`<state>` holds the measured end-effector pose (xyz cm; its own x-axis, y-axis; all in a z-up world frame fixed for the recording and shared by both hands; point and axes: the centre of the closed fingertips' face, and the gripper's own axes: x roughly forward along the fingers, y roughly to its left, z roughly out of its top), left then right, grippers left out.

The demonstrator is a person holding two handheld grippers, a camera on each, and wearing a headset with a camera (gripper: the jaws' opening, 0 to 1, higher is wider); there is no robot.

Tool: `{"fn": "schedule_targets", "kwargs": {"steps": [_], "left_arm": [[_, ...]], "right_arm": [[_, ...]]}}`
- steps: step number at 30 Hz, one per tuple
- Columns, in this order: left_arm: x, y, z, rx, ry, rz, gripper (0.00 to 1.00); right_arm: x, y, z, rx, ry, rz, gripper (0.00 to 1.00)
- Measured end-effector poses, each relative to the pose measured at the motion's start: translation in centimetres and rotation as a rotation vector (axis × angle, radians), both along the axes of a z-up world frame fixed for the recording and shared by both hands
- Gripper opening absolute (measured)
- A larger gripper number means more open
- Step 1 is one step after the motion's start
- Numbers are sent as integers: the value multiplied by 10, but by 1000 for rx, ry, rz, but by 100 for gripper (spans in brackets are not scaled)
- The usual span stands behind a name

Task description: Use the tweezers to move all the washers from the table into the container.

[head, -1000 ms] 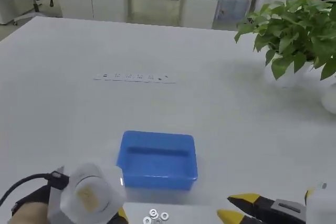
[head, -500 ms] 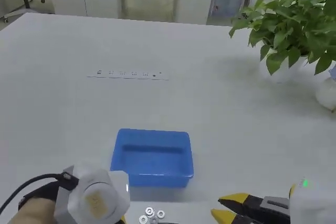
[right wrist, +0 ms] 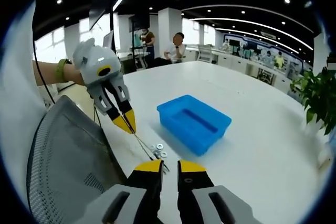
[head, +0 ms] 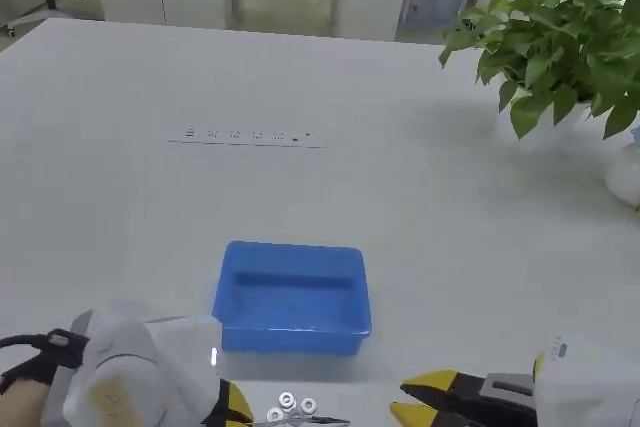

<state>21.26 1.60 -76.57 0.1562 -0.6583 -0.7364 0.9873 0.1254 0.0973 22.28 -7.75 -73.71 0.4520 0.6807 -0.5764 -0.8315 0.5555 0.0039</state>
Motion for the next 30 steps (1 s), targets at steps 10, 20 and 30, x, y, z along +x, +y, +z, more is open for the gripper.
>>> {"fn": "schedule_targets", "kwargs": {"steps": [10, 20, 30], "left_arm": [[-10, -14, 29, -55, -5, 22, 0], [-18, -25, 39, -75, 4, 49, 0], [-8, -24, 47, -80, -22, 79, 0]], "right_arm": [[-16, 44, -25, -87, 29, 339, 11], [-27, 70, -54, -179, 61, 511, 15], [-7, 73, -45, -118, 37, 463, 6]]}}
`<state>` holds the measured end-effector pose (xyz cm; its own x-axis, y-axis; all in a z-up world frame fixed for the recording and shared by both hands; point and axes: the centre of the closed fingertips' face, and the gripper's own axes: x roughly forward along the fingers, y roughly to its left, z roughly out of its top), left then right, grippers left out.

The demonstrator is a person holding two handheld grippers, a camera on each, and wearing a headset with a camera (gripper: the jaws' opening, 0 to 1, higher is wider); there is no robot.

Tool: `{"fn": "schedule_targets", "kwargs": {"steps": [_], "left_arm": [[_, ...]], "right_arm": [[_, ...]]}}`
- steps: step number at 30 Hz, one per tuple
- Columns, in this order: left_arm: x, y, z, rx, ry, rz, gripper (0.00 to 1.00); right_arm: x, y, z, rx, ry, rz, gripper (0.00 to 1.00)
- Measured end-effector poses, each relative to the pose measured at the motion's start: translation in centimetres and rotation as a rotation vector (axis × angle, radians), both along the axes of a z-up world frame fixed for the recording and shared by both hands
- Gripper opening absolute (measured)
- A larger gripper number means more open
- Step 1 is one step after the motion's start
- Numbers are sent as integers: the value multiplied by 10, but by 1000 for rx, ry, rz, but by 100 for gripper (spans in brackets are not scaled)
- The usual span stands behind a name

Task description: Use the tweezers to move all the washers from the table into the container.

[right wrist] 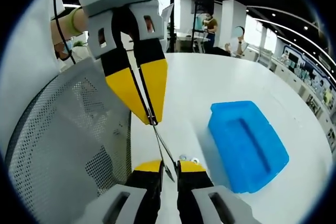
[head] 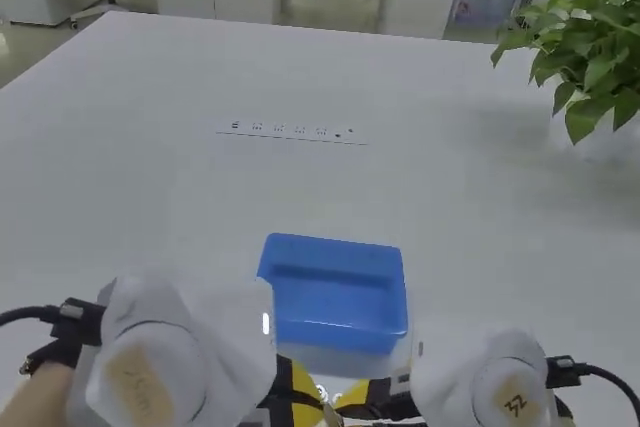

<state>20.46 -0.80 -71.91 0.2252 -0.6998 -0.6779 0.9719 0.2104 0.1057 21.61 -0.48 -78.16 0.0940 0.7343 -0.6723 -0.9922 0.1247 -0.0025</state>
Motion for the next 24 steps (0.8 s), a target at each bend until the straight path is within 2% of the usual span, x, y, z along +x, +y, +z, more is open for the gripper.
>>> {"fn": "schedule_targets", "kwargs": {"steps": [6, 12, 17, 20, 24], "left_arm": [[11, 6, -1, 43, -25, 1, 0], [14, 6, -2, 66, -27, -15, 0], [18, 5, -5, 69, -17, -19, 0], [19, 5, -7, 69, 12, -11, 0], [21, 3, -6, 80, 11, -25, 0]], "right_arm": [[10, 7, 0, 12, -24, -18, 6], [10, 13, -2, 39, 6, -21, 6], [14, 12, -5, 48, 14, -41, 6], [15, 11, -6, 65, 43, -61, 7], [15, 11, -5, 69, 50, -69, 7]]}}
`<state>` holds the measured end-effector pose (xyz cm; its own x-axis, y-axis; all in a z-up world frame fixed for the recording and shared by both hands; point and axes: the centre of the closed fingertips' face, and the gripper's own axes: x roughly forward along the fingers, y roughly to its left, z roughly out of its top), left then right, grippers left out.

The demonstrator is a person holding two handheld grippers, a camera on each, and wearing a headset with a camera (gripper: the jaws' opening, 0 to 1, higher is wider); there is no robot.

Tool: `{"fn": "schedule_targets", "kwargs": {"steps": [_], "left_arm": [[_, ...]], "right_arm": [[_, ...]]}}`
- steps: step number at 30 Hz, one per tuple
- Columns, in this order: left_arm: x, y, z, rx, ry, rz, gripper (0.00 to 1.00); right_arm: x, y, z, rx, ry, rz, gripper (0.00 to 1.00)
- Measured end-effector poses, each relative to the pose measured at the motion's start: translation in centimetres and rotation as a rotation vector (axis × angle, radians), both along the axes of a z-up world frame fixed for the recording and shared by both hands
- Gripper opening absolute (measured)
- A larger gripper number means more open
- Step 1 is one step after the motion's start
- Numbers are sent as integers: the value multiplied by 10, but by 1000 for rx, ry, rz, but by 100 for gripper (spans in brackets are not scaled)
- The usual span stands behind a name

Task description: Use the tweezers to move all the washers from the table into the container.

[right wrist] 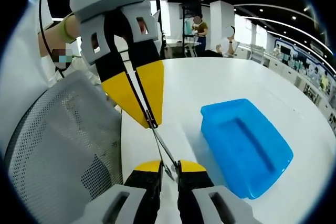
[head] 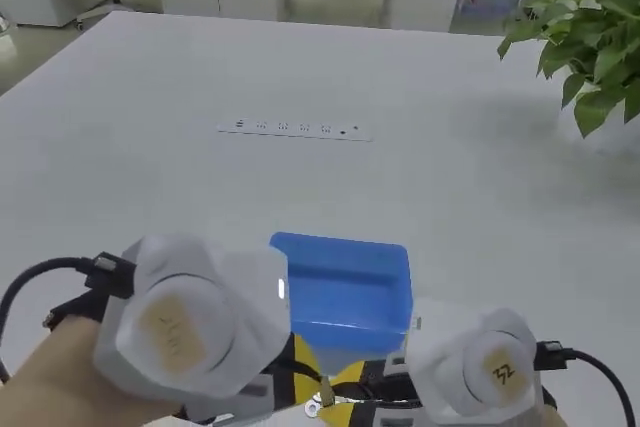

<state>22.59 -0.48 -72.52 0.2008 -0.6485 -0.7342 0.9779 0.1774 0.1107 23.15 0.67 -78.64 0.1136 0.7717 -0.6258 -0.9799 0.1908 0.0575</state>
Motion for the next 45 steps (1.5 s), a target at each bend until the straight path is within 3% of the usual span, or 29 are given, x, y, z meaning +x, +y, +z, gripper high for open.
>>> {"fn": "schedule_targets", "kwargs": {"steps": [3, 7, 9, 13, 15, 19, 21, 24, 27, 32, 36, 37, 39, 41, 43, 45], "left_arm": [[1, -2, 0, 1, 8, -16, 0], [2, -4, -1, 43, 2, -66, 0], [1, -4, -1, 53, -1, -88, 0], [2, -4, -1, 58, -10, -106, 0], [2, -4, -1, 61, -12, -109, 0], [3, -4, -3, 68, -3, -111, 0], [5, -4, -2, 69, -10, -111, 0], [7, -5, 0, 75, -22, -118, 0], [7, -5, -5, 88, -5, -120, 0], [6, -5, -5, 103, -9, -125, 0], [10, -7, -3, 59, 16, -73, 0], [12, -6, -2, 29, 44, -7, 0], [12, -3, -3, 10, 71, 32, 0], [16, 2, -2, -29, 65, 93, 2], [15, 6, 2, -106, 100, 169, 4], [16, 11, 9, -206, 113, 256, 10]], "right_arm": [[0, 0, 2, -4, 3, 1, 8], [-1, 7, 13, 30, -12, 23, 8], [0, 6, 10, 5, -35, 37, 5], [1, 6, 11, 8, -26, 32, 5], [0, 5, 11, -5, -43, 34, 4], [1, 4, 10, 10, -31, 22, 4], [4, 4, 11, 28, -15, 1, 5], [7, 3, 14, 24, -37, -3, 5], [5, 3, 7, 20, 6, -4, 5], [4, 4, 7, 8, -18, 7, 4], [5, 2, 7, 1, -12, 6, 3], [7, 1, 7, -3, -9, -2, 3], [10, -2, 8, -2, 0, -34, 2], [13, -5, 8, 28, 57, -91, 2], [17, -9, 8, 58, 99, -151, 2], [21, -13, 11, 102, 149, -212, 2]]}}
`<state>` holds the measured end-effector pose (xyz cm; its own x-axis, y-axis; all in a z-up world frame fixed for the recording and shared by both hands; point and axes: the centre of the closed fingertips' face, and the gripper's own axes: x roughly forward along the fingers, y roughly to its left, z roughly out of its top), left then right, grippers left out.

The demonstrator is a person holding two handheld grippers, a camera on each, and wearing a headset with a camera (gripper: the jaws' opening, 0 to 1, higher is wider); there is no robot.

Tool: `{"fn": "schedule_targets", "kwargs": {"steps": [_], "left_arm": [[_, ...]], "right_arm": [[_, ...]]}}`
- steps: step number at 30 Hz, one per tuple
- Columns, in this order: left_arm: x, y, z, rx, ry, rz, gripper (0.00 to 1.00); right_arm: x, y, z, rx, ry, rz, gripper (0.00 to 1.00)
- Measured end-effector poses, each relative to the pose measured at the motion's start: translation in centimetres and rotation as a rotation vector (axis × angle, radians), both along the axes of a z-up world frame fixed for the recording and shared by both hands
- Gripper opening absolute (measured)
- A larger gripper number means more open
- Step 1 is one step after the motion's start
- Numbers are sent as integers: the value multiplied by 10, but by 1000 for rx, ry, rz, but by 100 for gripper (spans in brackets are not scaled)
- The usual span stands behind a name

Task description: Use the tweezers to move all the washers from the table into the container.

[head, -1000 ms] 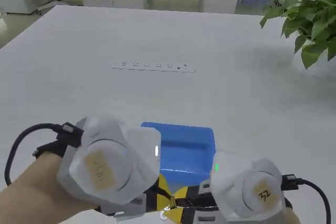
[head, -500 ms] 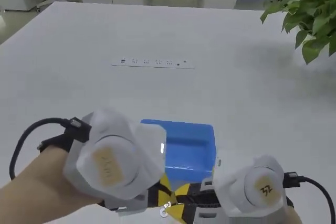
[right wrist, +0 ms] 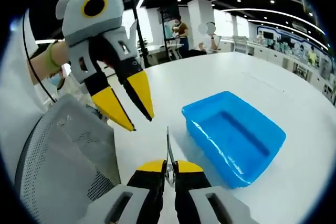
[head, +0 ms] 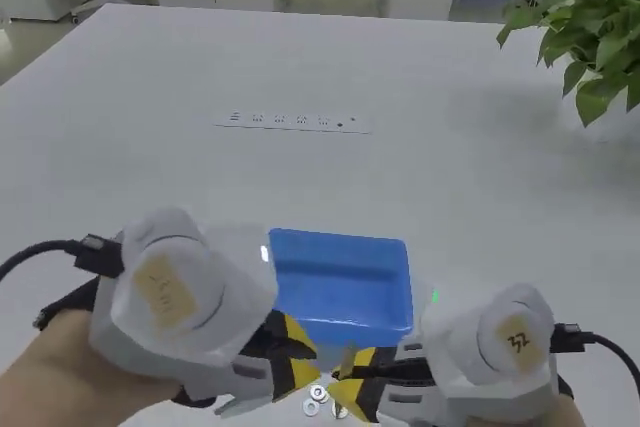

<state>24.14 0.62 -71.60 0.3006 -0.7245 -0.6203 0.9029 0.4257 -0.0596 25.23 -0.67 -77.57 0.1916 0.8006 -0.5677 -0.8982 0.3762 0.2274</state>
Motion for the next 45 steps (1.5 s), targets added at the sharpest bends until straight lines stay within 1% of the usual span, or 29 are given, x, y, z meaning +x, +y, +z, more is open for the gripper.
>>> {"fn": "schedule_targets", "kwargs": {"steps": [1, 2, 3, 4, 6, 7, 8, 10, 11, 12, 15, 16, 17, 18, 20, 21, 22, 23, 25, 26, 27, 29, 32, 34, 36, 38, 42, 43, 45], "left_arm": [[-1, 2, 3, -38, 7, 33, 16], [-2, 7, 5, -86, 22, 84, 19], [-2, 10, 6, -117, 25, 117, 22], [-3, 13, 8, -142, 20, 140, 26], [-7, 21, 12, -192, 7, 186, 32], [-9, 24, 13, -206, 4, 205, 37], [-11, 28, 15, -225, -8, 232, 41], [-15, 35, 20, -262, -17, 279, 51], [-16, 37, 22, -278, -22, 298, 55], [-17, 40, 25, -303, -36, 329, 58], [-19, 45, 33, -361, -59, 387, 66], [-20, 46, 35, -369, -60, 396, 68], [-21, 47, 37, -377, -63, 408, 70], [-22, 48, 38, -376, -69, 415, 72], [-20, 50, 44, -385, -102, 442, 79], [-20, 51, 48, -398, -118, 453, 82], [-19, 52, 49, -403, -122, 459, 84], [-18, 53, 52, -411, -134, 470, 85], [-16, 56, 57, -423, -158, 486, 90], [-15, 58, 58, -428, -162, 495, 92], [-13, 61, 60, -429, -171, 513, 95], [-11, 64, 63, -432, -185, 521, 98], [-9, 72, 66, -426, -213, 537, 99], [-8, 76, 69, -431, -222, 544, 99], [-8, 78, 71, -435, -225, 548, 99], [-8, 79, 71, -433, -227, 551, 99], [-10, 82, 67, -399, -229, 552, 99], [-11, 82, 66, -395, -226, 548, 99], [-11, 83, 65, -389, -231, 550, 99]], "right_arm": [[1, -1, 2, 22, 17, -19, 2], [2, -2, 6, 62, 48, -46, 2], [2, -3, 8, 77, 56, -54, 2], [3, -4, 12, 108, 68, -70, 2], [5, -7, 19, 146, 87, -99, 2], [5, -8, 22, 154, 90, -104, 2], [6, -10, 27, 170, 92, -113, 2], [8, -10, 37, 209, 101, -127, 2], [9, -11, 40, 219, 101, -130, 2], [12, -13, 45, 227, 95, -138, 2], [19, -17, 57, 230, 66, -147, 2], [23, -19, 61, 224, 48, -149, 2], [25, -20, 62, 224, 43, -150, 2], [29, -22, 67, 225, 30, -152, 3], [39, -26, 74, 227, -1, -161, 3], [42, -27, 76, 225, -11, -166, 3], [46, -28, 77, 222, -19, -173, 3], [53, -30, 78, 220, -32, -192, 3], [62, -32, 78, 211, -44, -210, 3], [65, -32, 78, 206, -49, -215, 3], [70, -33, 76, 196, -56, -223, 3], [76, -33, 72, 167, -74, -228, 3], [83, -34, 64, 119, -97, -228, 3], [88, -34, 58, 100, -103, -232, 3], [93, -35, 51, 69, -114, -242, 3], [100, -38, 45, 58, -117, -244, 3], [109, -37, 33, 33, -118, -249, 3], [110, -37, 31, 30, -117, -249, 3], [112, -36, 25, 14, -118, -247, 3]]}}
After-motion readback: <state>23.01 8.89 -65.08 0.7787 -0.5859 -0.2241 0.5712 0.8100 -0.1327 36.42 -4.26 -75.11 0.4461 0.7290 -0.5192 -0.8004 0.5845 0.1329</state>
